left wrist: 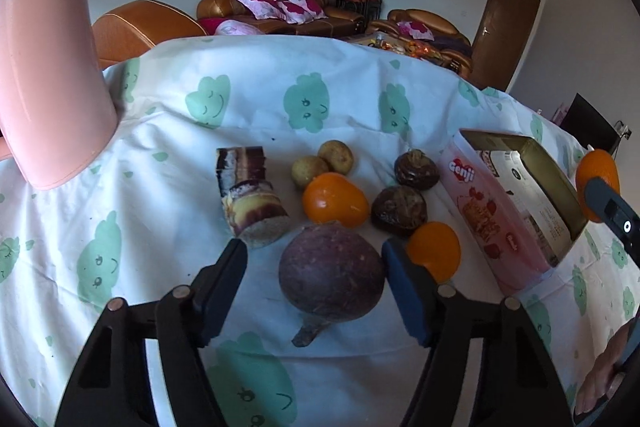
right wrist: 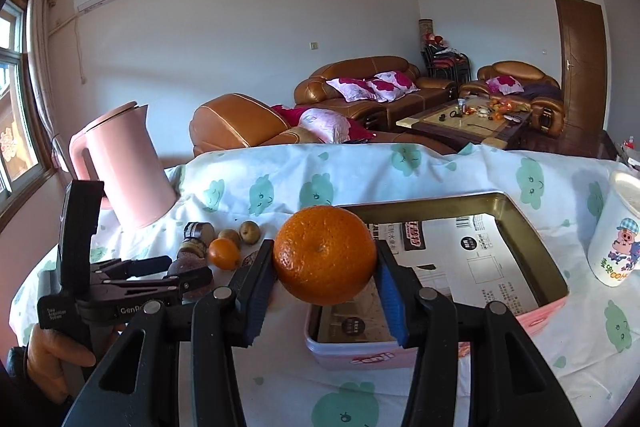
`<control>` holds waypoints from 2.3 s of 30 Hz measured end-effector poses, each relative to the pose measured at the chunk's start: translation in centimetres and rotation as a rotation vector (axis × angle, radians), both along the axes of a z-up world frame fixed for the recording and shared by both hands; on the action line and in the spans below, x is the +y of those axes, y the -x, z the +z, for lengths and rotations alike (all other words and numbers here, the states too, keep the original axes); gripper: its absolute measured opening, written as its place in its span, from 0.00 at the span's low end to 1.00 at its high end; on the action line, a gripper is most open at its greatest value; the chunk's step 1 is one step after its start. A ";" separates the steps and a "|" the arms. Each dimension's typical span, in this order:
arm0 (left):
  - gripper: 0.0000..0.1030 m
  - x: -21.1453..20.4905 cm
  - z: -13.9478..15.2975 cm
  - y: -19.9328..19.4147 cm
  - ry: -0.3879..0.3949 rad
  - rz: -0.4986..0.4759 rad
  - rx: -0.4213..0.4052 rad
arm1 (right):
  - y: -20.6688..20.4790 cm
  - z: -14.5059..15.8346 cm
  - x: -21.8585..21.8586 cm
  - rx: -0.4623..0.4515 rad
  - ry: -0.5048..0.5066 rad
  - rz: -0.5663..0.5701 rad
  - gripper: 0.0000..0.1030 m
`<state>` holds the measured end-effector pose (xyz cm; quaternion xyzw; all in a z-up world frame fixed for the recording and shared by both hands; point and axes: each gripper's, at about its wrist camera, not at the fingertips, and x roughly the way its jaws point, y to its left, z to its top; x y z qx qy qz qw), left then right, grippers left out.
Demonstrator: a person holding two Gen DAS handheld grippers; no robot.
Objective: Organize fruits
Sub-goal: 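Carry the orange toward the tin tray with the right gripper while the left gripper grasps the dark purple fruit, then lower the orange into the tray and open the right gripper while the left gripper releases the purple fruit there, then lift both grippers away from the tin tray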
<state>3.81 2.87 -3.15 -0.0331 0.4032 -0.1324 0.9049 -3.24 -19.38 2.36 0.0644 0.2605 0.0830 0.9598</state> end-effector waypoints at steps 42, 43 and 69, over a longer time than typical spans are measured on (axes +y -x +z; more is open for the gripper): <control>0.51 -18.2 2.8 1.7 -0.063 -0.253 -0.145 | -3.3 -3.8 -11.3 0.204 -0.011 -0.162 0.49; 0.51 -18.3 2.5 1.5 -0.067 -0.248 -0.133 | -3.3 -3.8 -11.2 0.204 -0.005 -0.163 0.49; 1.00 -13.7 5.6 3.2 -0.138 -0.055 -0.345 | 0.7 -0.7 -12.2 -0.122 -0.067 -0.325 0.80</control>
